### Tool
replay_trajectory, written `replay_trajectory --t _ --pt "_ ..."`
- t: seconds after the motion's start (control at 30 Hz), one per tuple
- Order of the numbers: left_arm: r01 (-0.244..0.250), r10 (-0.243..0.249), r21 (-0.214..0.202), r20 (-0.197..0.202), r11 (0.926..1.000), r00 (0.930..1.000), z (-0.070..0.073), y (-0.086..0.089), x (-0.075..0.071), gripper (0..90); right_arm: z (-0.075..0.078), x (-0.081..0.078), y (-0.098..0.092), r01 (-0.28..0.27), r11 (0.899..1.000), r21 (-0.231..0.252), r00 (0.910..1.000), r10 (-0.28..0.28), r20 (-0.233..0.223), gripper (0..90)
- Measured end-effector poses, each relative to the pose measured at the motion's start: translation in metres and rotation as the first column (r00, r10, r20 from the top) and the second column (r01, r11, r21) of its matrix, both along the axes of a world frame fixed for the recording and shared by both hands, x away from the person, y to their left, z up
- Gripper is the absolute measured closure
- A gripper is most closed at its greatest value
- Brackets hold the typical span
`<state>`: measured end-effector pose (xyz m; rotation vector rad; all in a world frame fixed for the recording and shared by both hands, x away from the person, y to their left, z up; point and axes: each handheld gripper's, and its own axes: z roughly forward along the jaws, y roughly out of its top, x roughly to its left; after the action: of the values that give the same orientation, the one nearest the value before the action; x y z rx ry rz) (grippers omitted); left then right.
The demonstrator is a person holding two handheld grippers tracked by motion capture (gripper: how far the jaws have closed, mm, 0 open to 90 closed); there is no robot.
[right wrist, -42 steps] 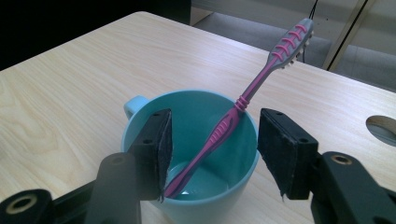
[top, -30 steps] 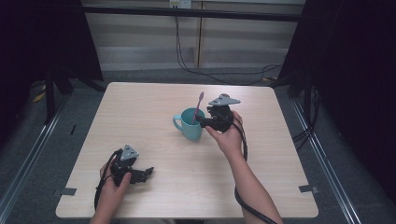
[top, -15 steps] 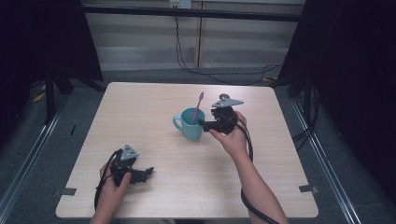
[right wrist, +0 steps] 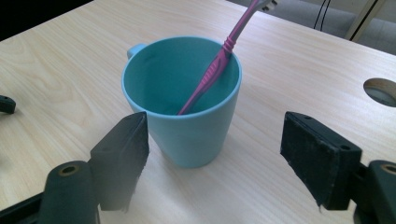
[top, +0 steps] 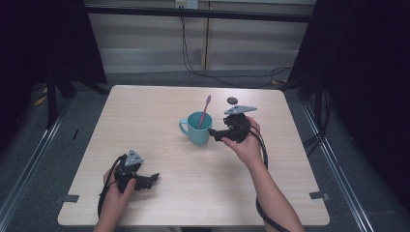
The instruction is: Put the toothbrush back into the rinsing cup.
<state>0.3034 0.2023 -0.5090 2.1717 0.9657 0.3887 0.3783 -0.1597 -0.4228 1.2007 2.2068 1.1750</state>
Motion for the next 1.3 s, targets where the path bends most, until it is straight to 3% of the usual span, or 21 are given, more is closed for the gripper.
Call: replay_trajectory --t 0.37,1.3 --pt "0.002 -0.002 0.002 0.000 1.0000 1.0000 0.000 0.000 0.000 10.9 -0.009 -0.005 -0.013 -0.002 1.000 -0.011 0.9989 0.002 -0.046 22.5" --pt "0.000 0.000 0.000 0.000 1.0000 1.0000 0.000 0.000 0.000 10.8 -0.026 -0.019 -0.038 -0.021 1.000 -0.019 0.9969 0.020 -0.076 22.7"
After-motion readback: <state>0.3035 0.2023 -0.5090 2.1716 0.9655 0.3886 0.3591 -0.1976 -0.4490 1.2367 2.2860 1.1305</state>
